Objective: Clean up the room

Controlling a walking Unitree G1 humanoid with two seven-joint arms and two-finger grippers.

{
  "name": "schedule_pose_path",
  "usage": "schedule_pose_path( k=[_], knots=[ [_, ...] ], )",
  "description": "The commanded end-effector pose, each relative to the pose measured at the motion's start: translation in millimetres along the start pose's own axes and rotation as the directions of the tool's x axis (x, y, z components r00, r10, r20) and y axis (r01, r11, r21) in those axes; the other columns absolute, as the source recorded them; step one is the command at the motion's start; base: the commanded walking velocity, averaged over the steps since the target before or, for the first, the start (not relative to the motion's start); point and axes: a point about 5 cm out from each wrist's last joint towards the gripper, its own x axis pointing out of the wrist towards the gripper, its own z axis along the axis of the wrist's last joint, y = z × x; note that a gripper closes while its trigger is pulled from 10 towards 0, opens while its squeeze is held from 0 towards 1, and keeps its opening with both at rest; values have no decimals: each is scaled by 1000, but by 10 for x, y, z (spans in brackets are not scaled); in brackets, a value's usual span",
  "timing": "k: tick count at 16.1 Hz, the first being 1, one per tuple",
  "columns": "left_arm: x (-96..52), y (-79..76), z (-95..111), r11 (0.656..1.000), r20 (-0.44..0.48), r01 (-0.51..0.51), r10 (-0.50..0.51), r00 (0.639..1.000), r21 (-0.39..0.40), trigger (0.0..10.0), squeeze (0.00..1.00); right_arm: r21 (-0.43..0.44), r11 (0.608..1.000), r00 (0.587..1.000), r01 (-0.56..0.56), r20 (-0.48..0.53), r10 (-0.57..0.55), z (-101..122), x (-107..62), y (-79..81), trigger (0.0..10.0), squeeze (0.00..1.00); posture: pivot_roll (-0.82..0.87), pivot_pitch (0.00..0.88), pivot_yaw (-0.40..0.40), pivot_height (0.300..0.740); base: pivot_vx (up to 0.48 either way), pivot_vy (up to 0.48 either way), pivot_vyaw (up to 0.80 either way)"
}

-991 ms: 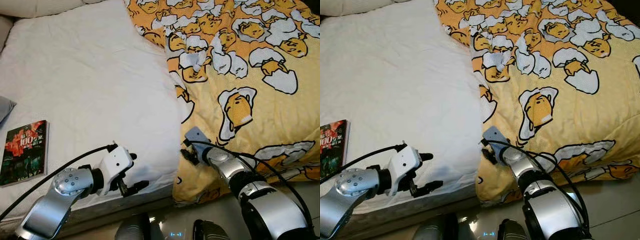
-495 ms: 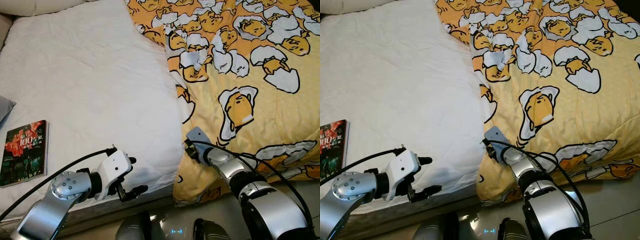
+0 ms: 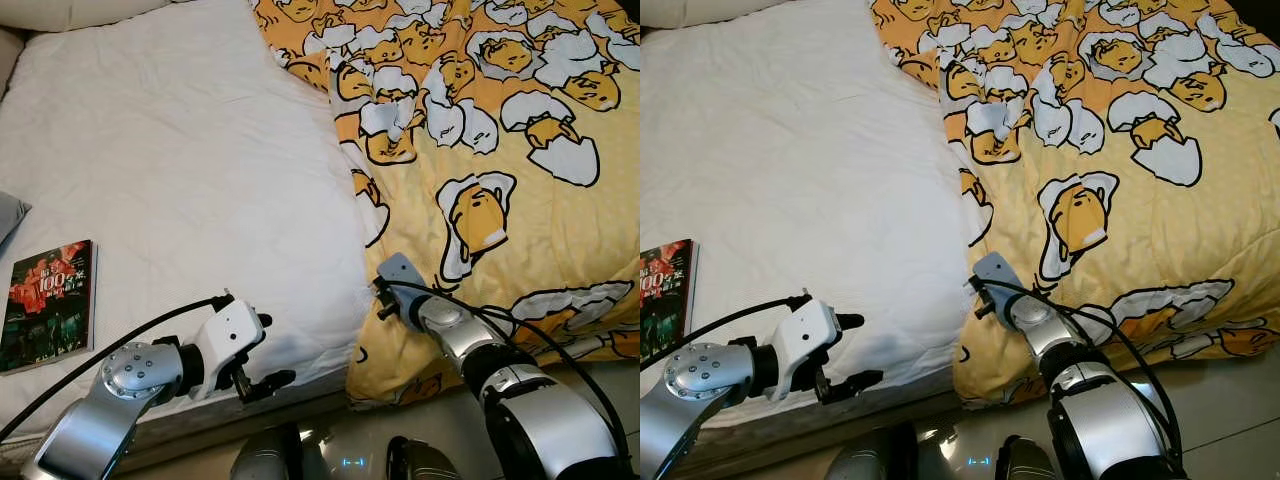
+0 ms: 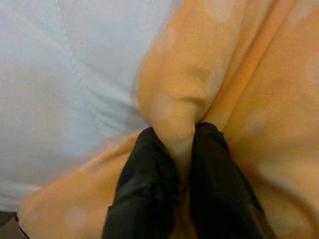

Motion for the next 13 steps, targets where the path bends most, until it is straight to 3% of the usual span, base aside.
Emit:
schedule_pose_path(
  k=[1,2,4,5,8,9,13],
  knots=[
    [-6,-4,-6,1000,-10,3,-3,1000,3,10000,0,38,999,999,-10,-48,12,-171,-21,24,0,0,157,204,98,740,0,0,0],
    [11,2,-14,1000,-11,2,-2,1000,7,10000,0,53,995,996,-89,21,88,-155,-52,10,0,0,138,181,102,740,0,0,0],
    [24,5,-18,1000,-9,3,-3,1000,9,10000,0,38,985,984,-170,57,168,-185,-86,31,0,0,130,173,104,740,0,0,0],
    [48,19,-16,1000,-6,3,-3,1000,13,10000,0,28,953,948,-302,113,298,-238,-161,65,0,0,121,159,110,740,0,0,0],
    [66,42,-4,1000,0,1,-1,1000,19,10000,0,7,897,881,-441,195,431,-258,-290,89,0,0,115,149,115,740,0,0,0],
    [70,59,-7,1000,-1,-2,2,1000,23,10000,0,6,856,825,-517,270,497,-198,-410,105,0,0,110,143,118,740,0,0,0],
    [86,100,-14,1000,1,-4,4,1000,30,10000,0,-25,799,734,-600,379,563,-43,-618,146,0,0,100,132,126,740,0,0,0]
  ],
)
